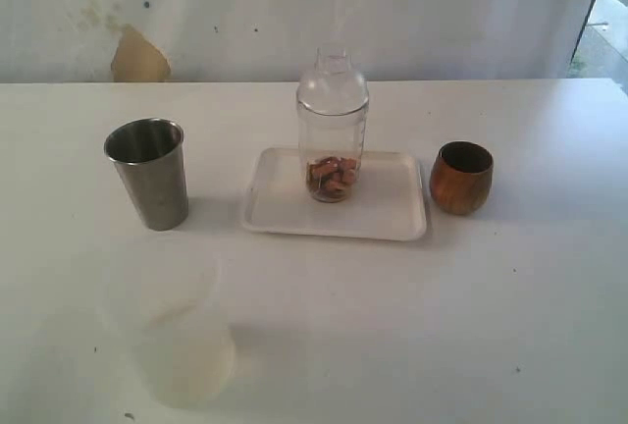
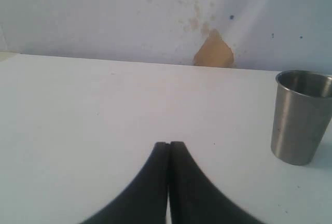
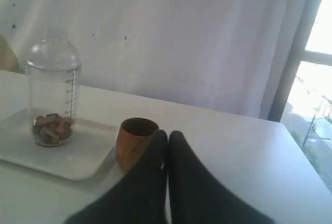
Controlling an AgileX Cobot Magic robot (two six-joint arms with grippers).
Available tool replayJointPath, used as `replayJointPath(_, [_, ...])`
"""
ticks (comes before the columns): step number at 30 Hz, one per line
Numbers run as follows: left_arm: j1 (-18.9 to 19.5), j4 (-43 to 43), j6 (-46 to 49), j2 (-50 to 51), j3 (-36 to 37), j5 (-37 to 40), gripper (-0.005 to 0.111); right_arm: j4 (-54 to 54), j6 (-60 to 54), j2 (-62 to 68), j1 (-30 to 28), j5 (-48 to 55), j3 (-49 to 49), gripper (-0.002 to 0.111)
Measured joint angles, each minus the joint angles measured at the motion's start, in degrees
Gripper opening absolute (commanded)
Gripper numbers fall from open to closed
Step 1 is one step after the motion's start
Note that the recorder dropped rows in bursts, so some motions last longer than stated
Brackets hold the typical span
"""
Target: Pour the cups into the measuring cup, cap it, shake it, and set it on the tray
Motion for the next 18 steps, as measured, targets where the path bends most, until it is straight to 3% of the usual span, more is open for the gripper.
replayJointPath(18, [0.00,0.00,0.00,0.00,0.00,0.00,0.000,-0.92,2.74,0.00,0.00,15.59,0.00,0.000])
